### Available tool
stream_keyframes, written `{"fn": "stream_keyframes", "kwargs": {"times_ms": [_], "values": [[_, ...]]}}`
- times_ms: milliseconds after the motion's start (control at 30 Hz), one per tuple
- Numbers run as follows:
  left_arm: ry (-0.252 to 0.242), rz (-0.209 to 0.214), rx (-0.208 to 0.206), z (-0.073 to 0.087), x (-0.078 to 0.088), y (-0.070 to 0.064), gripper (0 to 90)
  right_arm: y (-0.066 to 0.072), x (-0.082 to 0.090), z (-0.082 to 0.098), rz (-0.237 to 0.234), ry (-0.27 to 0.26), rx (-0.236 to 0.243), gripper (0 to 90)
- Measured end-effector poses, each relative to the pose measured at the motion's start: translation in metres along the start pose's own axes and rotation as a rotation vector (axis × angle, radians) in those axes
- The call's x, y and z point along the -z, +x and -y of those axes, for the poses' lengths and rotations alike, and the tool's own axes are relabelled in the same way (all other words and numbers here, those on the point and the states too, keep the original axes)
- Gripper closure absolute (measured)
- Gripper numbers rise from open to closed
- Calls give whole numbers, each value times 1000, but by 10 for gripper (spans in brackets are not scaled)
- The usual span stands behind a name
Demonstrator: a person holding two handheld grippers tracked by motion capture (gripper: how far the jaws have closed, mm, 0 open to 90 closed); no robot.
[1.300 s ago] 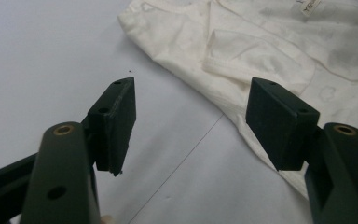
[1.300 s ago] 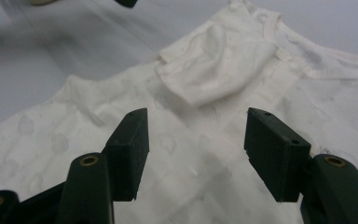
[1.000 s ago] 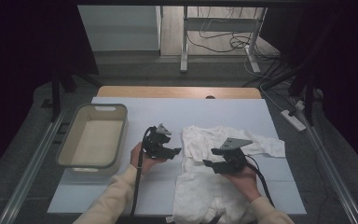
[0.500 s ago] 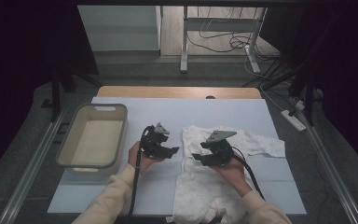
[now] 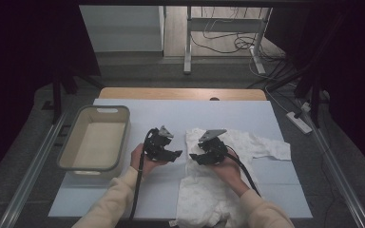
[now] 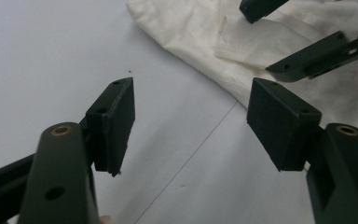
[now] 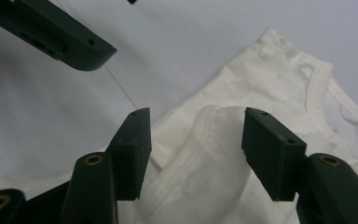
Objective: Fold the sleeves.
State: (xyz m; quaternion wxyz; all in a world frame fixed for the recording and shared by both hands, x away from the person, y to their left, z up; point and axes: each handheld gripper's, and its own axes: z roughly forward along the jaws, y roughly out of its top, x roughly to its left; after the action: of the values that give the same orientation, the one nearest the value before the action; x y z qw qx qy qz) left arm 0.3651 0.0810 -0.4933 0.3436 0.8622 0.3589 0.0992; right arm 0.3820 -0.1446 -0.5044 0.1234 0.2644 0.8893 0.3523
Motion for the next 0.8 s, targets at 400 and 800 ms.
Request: {"fn": "stream_keyframes", "kwargs": {"times_ms": [400, 800], "values": [[-25, 15, 5, 0, 6, 3, 330, -13, -8, 8, 37, 84, -53, 730], [-21, 3, 15, -1, 6, 5, 329, -15, 11, 8, 54, 16, -23, 825]]}}
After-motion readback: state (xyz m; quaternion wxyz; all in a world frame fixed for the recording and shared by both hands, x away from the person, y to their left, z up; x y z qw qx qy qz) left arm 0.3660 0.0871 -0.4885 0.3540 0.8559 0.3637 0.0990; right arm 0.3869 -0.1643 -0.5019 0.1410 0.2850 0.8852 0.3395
